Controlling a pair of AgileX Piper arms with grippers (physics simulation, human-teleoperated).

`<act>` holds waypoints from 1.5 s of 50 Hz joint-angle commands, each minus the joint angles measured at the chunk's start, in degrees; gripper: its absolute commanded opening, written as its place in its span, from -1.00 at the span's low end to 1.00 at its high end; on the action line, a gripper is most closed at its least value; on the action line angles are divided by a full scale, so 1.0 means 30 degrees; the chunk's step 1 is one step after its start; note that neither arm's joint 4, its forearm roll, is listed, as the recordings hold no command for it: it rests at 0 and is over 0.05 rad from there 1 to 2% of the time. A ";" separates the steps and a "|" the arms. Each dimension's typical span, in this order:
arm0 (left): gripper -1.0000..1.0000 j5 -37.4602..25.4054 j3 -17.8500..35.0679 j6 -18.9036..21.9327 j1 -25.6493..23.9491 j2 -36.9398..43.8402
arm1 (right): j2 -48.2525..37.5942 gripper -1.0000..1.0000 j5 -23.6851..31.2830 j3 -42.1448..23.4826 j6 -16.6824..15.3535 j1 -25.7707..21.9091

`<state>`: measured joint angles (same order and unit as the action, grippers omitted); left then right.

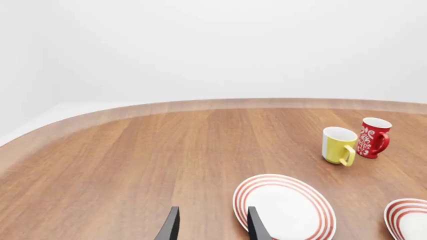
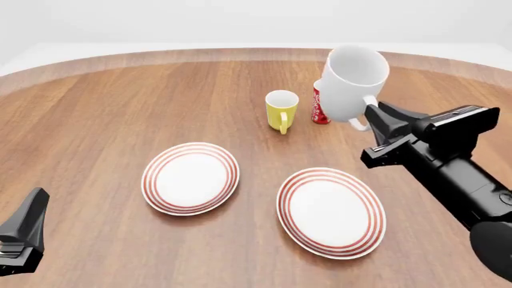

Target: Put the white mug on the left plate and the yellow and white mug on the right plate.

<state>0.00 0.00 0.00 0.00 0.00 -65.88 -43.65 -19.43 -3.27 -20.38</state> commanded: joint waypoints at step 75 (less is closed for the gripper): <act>1.00 0.0000 0.0000 0.0000 0.0000 0.0000 | -0.9745 -1.00 -0.1134 -0.6693 0.0238 -0.8117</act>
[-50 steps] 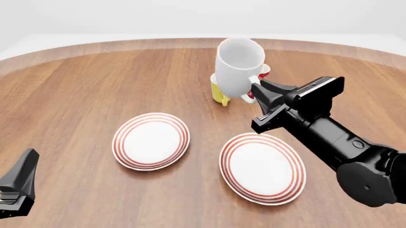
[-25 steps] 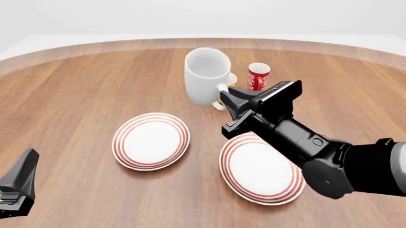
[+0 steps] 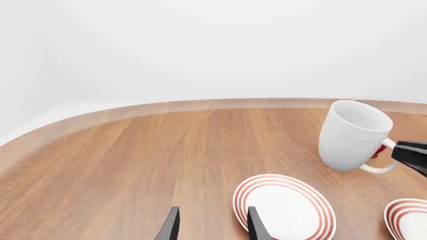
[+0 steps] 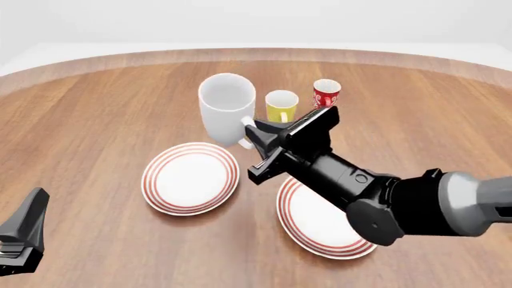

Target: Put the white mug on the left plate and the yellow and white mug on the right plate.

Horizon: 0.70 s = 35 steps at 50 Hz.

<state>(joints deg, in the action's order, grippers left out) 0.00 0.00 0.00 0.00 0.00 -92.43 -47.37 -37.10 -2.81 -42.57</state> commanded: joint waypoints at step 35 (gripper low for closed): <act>1.00 0.0000 0.0000 0.0000 0.0000 0.0000 | -0.3846 -1.00 0.0560 -0.2502 0.0382 -0.2425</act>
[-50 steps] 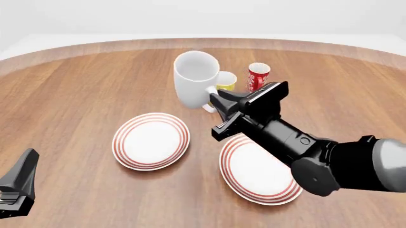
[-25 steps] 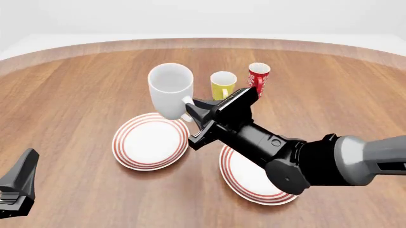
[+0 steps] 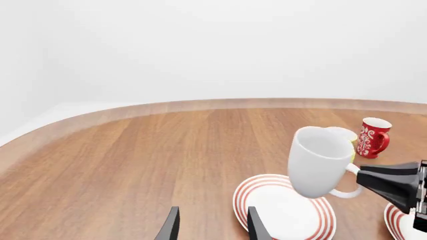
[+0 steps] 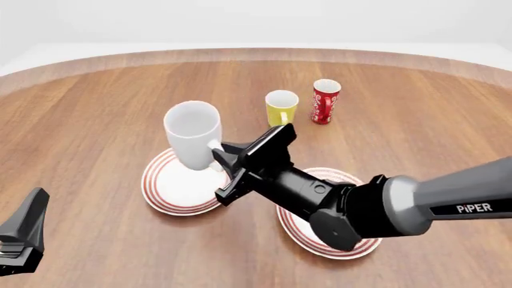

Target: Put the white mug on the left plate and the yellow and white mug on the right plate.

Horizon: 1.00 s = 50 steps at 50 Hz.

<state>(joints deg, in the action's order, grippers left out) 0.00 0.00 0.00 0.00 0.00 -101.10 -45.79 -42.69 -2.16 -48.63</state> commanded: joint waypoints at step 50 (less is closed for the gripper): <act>1.00 0.0000 0.0000 0.0000 0.0000 0.0000 | -0.3638 -1.00 0.0676 -0.2304 0.0326 -0.0054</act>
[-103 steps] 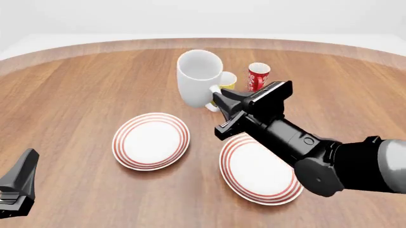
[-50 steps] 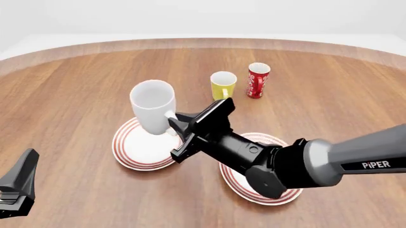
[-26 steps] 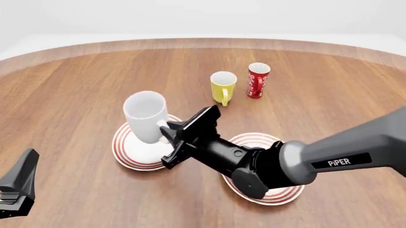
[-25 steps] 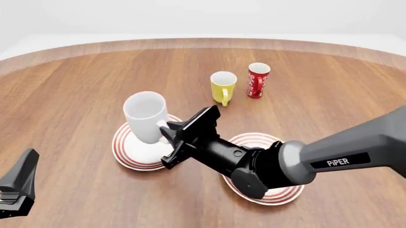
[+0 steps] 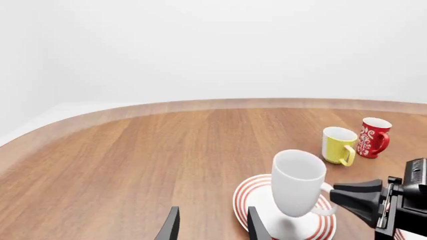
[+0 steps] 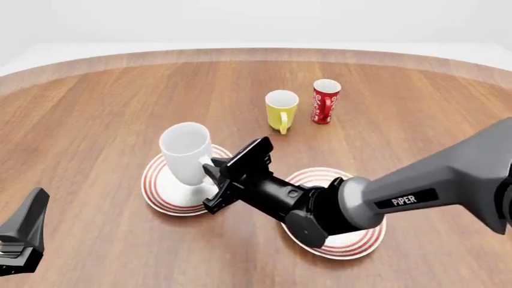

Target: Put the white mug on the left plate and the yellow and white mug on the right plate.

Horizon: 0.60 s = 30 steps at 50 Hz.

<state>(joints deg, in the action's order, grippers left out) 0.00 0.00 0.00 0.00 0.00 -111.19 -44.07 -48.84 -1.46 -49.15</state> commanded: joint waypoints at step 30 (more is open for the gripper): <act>1.00 0.0000 0.0000 0.0000 0.0000 0.0000 | -0.1063 -1.00 0.0399 -0.0681 0.0351 -0.0045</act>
<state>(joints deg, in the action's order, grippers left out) 0.00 0.00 0.00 0.00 0.00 -113.93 -43.18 -50.38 -1.19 -48.52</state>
